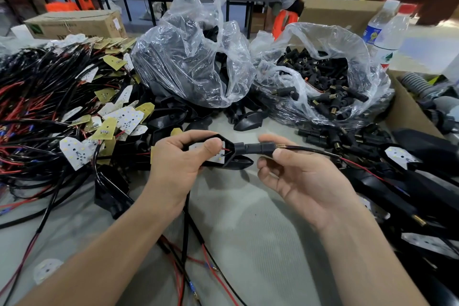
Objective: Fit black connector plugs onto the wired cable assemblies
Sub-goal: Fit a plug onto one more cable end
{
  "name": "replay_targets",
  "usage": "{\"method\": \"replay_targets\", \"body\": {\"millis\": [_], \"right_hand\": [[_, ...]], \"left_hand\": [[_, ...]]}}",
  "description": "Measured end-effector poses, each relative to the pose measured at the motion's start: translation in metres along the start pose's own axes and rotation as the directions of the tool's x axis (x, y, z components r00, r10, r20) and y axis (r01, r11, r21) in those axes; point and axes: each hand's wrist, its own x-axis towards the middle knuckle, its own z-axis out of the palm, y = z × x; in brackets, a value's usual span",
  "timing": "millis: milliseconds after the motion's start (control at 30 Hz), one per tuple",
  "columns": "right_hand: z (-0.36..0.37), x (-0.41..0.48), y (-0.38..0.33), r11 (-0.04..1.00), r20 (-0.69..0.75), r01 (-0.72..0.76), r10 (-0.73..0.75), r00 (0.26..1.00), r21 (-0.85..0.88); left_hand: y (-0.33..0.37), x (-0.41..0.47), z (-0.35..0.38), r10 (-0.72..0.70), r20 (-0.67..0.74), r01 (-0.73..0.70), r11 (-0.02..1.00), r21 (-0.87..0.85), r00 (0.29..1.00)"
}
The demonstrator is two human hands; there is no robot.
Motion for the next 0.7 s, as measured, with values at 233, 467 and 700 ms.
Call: {"method": "replay_targets", "body": {"millis": [233, 467, 700], "right_hand": [[-0.0001, -0.0014, 0.0038, 0.998, 0.172, 0.07, -0.07, 0.983, 0.005], [0.001, -0.0021, 0.0038, 0.996, 0.211, 0.047, -0.061, 0.976, 0.071], [0.0027, -0.0018, 0.0014, 0.996, 0.121, 0.091, -0.088, 0.989, -0.02]], "left_hand": [[-0.0029, 0.0033, -0.0008, -0.011, -0.036, 0.015, 0.995, 0.103, 0.999], [-0.0046, 0.004, -0.0008, 0.013, -0.026, -0.009, 0.991, 0.133, 1.0], [-0.0092, 0.0037, 0.0001, -0.066, 0.07, 0.06, 0.994, 0.086, 0.995]]}}
